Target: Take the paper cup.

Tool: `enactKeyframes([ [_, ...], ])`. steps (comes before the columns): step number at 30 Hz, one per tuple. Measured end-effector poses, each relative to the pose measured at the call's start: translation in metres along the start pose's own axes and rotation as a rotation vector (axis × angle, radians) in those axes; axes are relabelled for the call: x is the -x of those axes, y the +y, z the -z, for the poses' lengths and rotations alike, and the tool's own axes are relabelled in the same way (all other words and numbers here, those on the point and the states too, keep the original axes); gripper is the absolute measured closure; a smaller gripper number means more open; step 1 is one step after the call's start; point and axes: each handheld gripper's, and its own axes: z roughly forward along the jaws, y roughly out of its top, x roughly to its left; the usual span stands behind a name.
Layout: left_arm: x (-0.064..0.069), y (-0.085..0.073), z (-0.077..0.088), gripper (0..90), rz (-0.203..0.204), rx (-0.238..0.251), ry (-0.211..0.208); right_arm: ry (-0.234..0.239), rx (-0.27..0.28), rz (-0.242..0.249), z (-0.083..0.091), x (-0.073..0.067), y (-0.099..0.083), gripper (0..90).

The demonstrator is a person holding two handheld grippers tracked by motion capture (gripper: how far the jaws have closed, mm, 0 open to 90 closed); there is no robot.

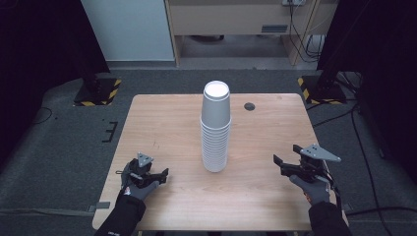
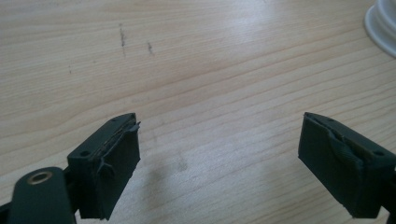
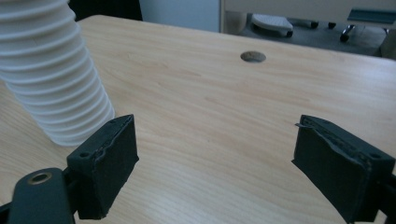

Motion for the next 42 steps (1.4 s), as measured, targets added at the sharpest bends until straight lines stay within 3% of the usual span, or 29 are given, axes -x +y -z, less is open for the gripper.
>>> enactKeyframes([
  [15,-0.012,-0.006,-0.009,11.3,-0.012,-0.068,0.05,0.036,0.175,0.022,0.021,-0.021,0.058,13.2],
  [22,-0.015,-0.008,-0.011,8.7,0.002,-0.074,0.048,0.072,0.207,0.035,0.02,-0.036,0.081,13.0],
  [25,-0.017,-0.009,-0.012,7.0,0.028,-0.073,0.042,0.095,0.219,0.051,0.018,-0.048,0.094,12.9],
  [33,-0.017,-0.009,-0.014,3.6,0.029,-0.065,0.039,0.135,0.242,0.045,0.014,-0.061,0.116,12.8],
  [37,-0.017,-0.011,-0.014,2.6,0.026,-0.055,0.036,0.152,0.279,0.013,0.01,-0.066,0.128,13.0],
  [42,-0.018,-0.012,-0.015,1.7,0.021,-0.045,0.031,0.159,0.289,0.027,0.005,-0.075,0.136,13.2],
])
